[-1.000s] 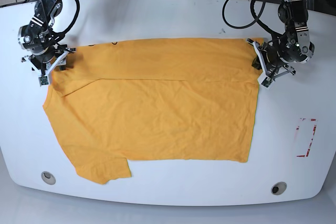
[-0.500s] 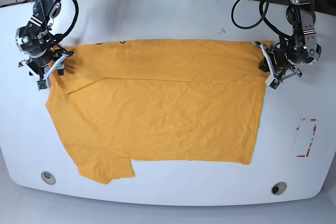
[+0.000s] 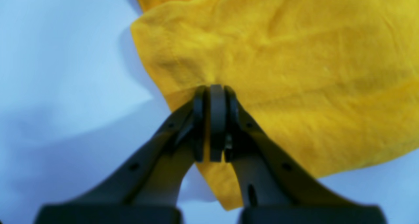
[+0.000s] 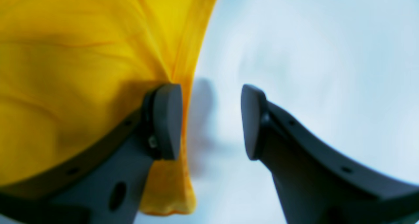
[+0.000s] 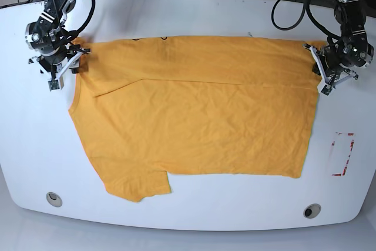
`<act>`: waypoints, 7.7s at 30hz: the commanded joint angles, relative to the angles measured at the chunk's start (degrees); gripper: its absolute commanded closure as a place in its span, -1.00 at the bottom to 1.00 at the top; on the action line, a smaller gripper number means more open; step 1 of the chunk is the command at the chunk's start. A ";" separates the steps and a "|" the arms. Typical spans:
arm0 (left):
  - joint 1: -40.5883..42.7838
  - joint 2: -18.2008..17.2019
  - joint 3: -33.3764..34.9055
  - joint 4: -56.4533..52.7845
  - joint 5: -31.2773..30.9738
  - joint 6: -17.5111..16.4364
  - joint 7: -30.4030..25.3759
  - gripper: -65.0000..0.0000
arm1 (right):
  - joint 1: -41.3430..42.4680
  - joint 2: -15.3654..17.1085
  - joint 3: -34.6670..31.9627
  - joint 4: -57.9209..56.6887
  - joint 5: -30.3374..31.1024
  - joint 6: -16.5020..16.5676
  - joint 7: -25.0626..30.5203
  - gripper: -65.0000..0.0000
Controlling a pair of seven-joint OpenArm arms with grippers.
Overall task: Layout the t-shirt on the table in an organized manner, then fold the t-shirt properly
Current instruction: 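Pull the shoulder edge taut between both grippers to smooth the shirt, then drag the shirt's shoulder edge away from the hem with both grippers, then release and move both grippers to the shirt's hem corners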
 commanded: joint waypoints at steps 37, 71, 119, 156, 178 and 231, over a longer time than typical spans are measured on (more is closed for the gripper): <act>2.38 -4.46 -2.55 6.73 1.14 -0.03 4.67 1.00 | -5.47 1.79 -0.44 3.81 0.18 0.08 0.65 0.17; -10.54 6.97 -3.34 20.45 1.23 -0.03 12.67 1.00 | 6.40 -2.78 -5.80 10.23 0.18 0.08 -3.39 0.16; 18.73 7.41 -11.87 16.14 1.05 -0.03 2.12 1.00 | -16.81 -6.12 -5.36 10.93 0.44 0.08 0.47 0.17; 3.26 6.18 -11.60 25.55 1.23 -0.03 7.66 0.20 | -3.63 -2.52 -5.80 15.15 0.18 0.08 -2.95 0.15; -28.65 5.91 -11.60 -0.21 1.31 -0.03 7.13 -0.30 | 33.74 7.15 -5.71 -34.69 0.00 0.08 6.80 -0.02; -38.85 4.60 -9.23 -40.56 8.44 -0.03 -12.12 -0.54 | 34.18 9.26 -11.08 -53.33 0.00 0.08 22.54 0.96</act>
